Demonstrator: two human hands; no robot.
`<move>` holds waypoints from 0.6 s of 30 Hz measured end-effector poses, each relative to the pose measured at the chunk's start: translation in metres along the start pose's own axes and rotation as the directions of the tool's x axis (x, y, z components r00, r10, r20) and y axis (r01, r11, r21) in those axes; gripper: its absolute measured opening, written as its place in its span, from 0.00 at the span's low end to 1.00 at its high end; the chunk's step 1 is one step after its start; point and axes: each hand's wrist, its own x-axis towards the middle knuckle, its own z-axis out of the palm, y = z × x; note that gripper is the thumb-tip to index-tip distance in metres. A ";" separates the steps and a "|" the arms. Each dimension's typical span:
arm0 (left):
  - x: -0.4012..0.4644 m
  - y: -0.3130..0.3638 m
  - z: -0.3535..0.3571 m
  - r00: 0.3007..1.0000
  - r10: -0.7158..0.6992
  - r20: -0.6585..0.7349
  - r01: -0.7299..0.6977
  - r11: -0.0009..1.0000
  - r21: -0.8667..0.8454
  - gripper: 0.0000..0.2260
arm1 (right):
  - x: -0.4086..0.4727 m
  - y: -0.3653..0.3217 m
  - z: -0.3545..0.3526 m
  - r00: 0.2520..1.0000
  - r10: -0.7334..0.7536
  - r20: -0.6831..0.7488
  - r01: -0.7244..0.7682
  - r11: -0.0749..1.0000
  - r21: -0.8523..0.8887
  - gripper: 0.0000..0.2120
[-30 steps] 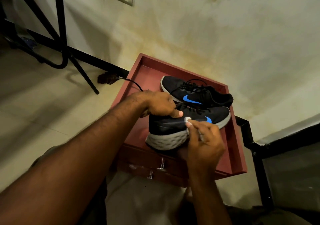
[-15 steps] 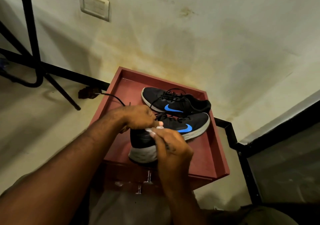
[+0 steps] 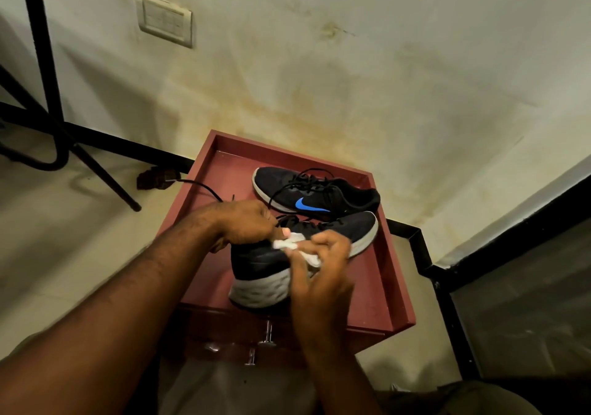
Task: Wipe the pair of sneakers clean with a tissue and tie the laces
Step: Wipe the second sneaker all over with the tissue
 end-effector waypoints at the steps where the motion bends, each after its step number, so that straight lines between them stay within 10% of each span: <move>1: -0.001 0.000 0.000 1.000 -0.007 -0.006 0.007 1.000 -0.007 0.10 | 0.000 0.003 0.000 0.998 0.040 -0.047 -0.039 0.999 0.014 0.19; 11: 0.001 0.003 0.003 0.999 -0.027 -0.043 0.026 0.999 -0.019 0.13 | -0.008 -0.012 0.004 0.981 -0.057 0.186 0.037 0.994 0.106 0.19; 15: 0.002 0.004 0.006 0.996 -0.020 -0.089 0.017 1.000 -0.024 0.09 | -0.005 -0.009 0.011 0.993 0.087 -0.085 -0.079 0.992 0.094 0.23; 18: 0.003 0.004 0.006 0.996 -0.034 -0.077 0.032 0.999 -0.036 0.12 | -0.012 -0.009 0.015 0.996 -0.007 0.092 -0.001 0.996 0.089 0.24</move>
